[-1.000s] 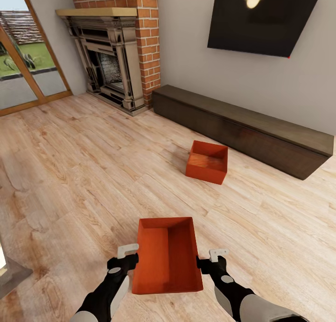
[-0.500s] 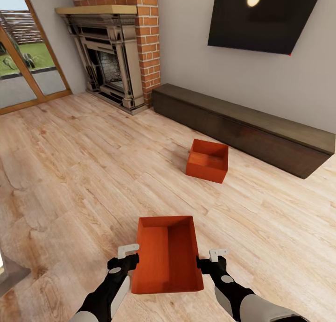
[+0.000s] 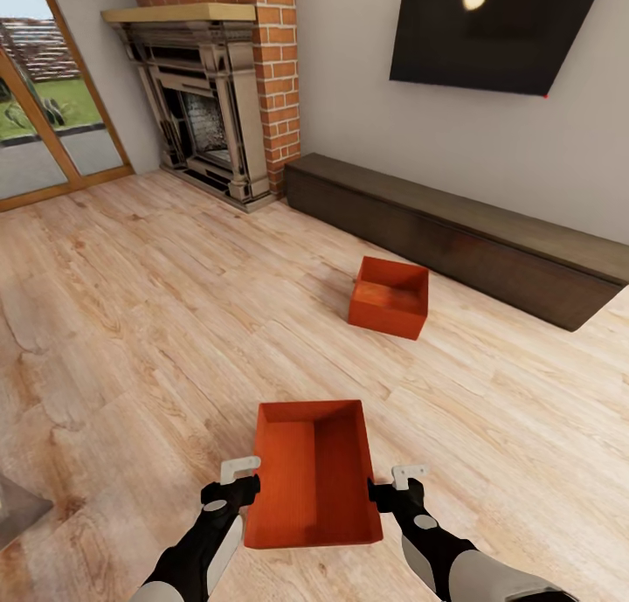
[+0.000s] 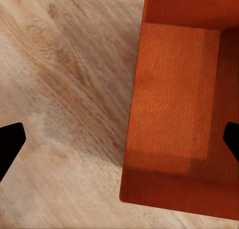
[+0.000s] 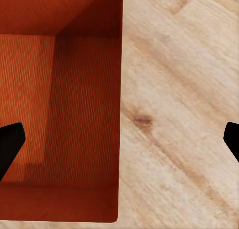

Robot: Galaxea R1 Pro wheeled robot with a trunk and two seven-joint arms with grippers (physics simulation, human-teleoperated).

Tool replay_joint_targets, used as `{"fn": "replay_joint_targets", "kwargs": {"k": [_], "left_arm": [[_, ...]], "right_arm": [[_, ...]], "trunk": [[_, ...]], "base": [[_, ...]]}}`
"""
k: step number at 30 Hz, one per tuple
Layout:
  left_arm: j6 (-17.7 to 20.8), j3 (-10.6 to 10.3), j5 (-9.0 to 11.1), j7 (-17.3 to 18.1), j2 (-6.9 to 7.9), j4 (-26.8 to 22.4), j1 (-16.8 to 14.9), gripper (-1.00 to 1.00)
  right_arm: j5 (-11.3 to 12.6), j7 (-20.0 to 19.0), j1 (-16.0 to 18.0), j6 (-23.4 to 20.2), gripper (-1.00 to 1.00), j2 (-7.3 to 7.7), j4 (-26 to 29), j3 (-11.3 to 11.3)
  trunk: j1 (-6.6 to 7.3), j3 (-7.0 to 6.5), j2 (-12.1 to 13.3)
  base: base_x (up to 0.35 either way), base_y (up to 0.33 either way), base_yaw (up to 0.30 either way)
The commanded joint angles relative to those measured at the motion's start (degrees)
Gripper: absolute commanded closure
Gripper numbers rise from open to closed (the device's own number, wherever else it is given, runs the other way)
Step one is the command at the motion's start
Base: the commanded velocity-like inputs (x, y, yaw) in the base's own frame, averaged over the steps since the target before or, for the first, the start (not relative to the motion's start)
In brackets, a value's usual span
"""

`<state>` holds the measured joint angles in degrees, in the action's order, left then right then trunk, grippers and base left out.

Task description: Move the two storage containers from the living room to the garage. In the garage, place one container on the floor and stack the other container on top of it (either order is fine).

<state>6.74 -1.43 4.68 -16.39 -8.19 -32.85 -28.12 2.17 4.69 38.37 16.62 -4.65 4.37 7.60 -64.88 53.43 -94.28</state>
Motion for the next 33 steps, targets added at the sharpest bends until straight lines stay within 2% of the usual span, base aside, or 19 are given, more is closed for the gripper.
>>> {"fn": "replay_joint_targets", "kwargs": {"k": [1, 33], "left_arm": [[0.28, -0.2, 0.47, -0.31, 0.01, -0.11, 0.0, -1.0], [0.32, -0.45, -0.2, -0.26, 0.18, 0.06, 0.0, -1.0]], "right_arm": [[0.3, 0.32, 0.04, 0.1, -1.0, -0.01, -0.06, 0.46], [0.78, 0.24, 0.04, 0.67, -1.0, 0.08, -0.06, 0.4]], "trunk": [[-0.22, 0.22, -0.43], [-7.25, 5.97, -13.27]], "base": [[0.0, 0.0, 0.0], [0.0, 0.0, 0.0]]}}
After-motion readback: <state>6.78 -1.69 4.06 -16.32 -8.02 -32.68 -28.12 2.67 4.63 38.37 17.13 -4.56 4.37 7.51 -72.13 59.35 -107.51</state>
